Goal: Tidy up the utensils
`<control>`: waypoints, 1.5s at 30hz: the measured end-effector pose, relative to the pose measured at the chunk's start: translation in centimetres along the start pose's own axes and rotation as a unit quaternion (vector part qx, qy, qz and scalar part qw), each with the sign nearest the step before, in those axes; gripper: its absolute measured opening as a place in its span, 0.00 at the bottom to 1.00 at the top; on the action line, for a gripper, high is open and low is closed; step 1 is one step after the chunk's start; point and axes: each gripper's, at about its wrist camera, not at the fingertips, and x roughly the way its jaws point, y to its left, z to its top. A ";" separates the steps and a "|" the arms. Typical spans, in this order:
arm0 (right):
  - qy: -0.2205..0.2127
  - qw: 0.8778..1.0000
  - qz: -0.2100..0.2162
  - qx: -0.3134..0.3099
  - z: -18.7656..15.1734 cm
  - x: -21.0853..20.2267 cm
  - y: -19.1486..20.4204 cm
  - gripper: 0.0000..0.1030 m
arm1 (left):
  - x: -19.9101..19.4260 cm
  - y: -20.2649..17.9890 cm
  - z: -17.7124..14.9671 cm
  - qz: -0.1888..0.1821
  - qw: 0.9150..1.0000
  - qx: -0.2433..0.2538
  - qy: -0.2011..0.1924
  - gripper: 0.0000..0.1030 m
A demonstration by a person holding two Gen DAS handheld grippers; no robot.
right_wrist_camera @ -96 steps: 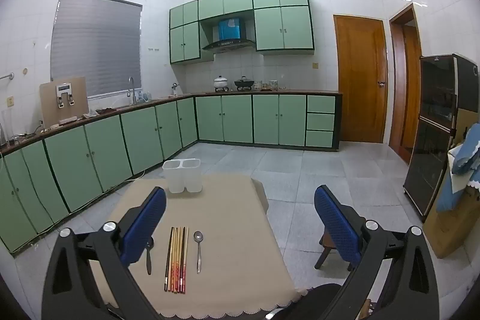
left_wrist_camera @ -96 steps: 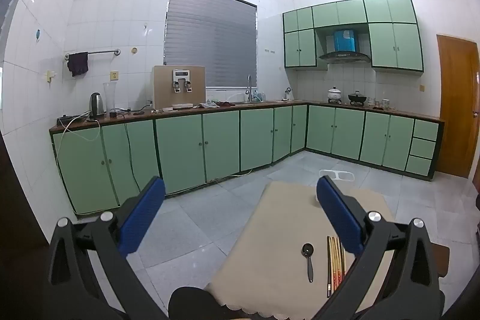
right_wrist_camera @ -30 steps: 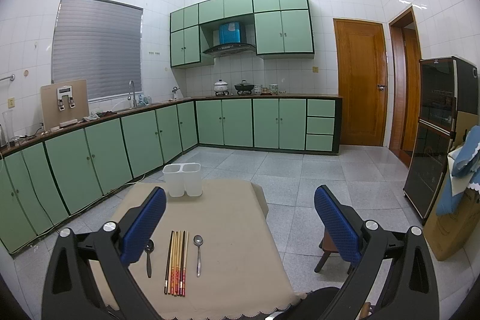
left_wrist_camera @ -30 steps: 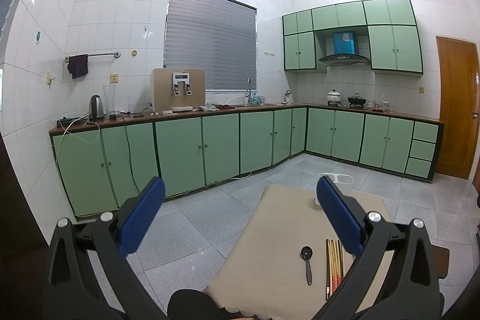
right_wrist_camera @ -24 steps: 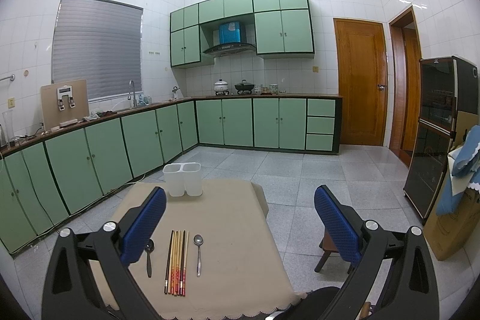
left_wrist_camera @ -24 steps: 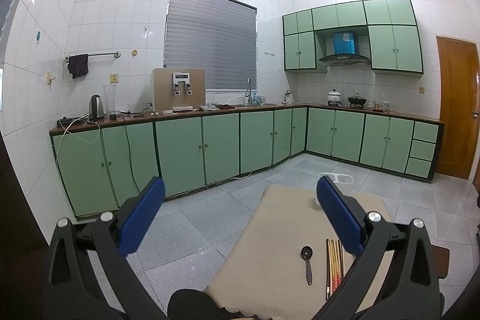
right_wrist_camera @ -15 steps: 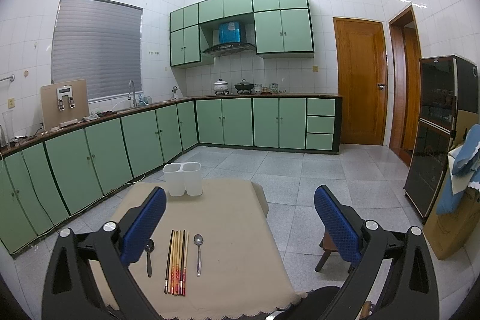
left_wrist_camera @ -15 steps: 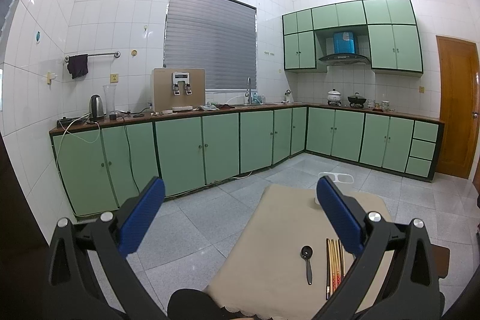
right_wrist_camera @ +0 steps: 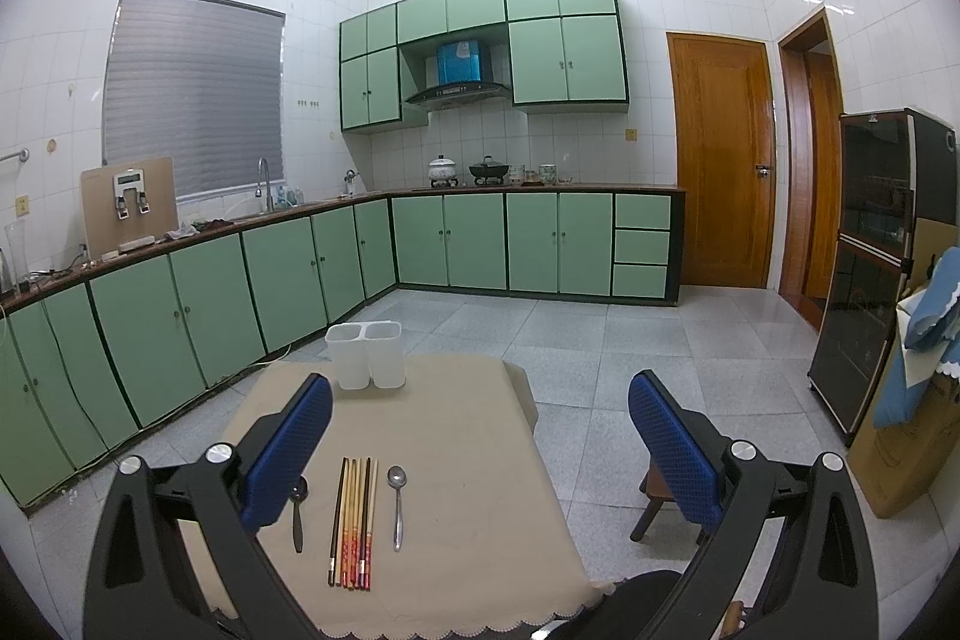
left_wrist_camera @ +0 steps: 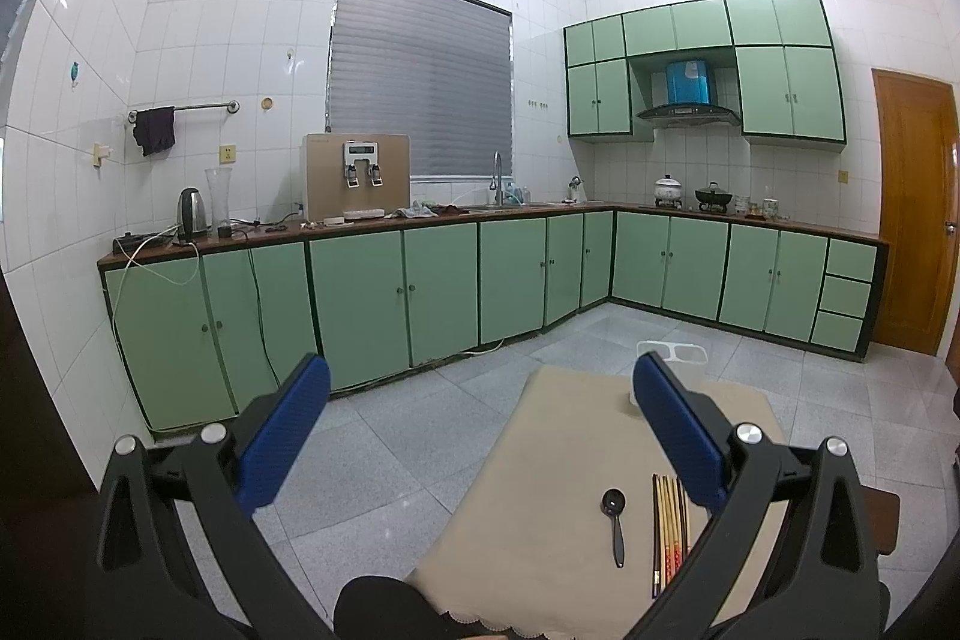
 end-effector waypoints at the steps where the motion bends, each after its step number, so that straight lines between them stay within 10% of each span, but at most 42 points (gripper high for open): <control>1: 0.001 1.000 0.000 0.000 -0.1 0.1 0.0 0.94 | 0.2 0.0 -0.1 0.000 1.000 0.001 0.002 0.95; 7: 0.000 1.000 0.003 -0.026 -1.0 1.1 0.7 0.94 | 3.0 -0.7 -1.7 -0.041 0.998 0.012 0.053 0.95; 15: 0.116 0.989 0.062 -0.065 -7.3 9.3 3.7 0.94 | 11.7 -2.9 -9.1 -0.134 0.969 0.013 0.205 0.95; 27: 0.328 0.933 0.149 -0.030 -18.6 23.3 5.5 0.34 | 23.1 -7.0 -20.1 -0.208 0.921 0.016 0.328 0.94; 31: 0.353 0.921 0.161 -0.034 -20.9 25.7 6.4 0.30 | 26.4 -8.6 -23.6 -0.221 0.902 0.009 0.372 0.64; 35: 0.360 0.917 0.170 -0.030 -21.9 27.2 6.7 0.30 | 28.3 -9.5 -26.1 -0.217 0.887 0.006 0.407 0.57; 39: 0.355 0.919 0.169 -0.037 -22.0 27.8 6.8 0.28 | 28.0 -10.3 -26.6 -0.213 0.892 0.030 0.397 0.54; 45: 0.344 0.923 0.163 -0.057 -22.3 28.6 7.1 0.12 | 27.2 -11.1 -26.3 -0.198 0.902 0.059 0.379 0.22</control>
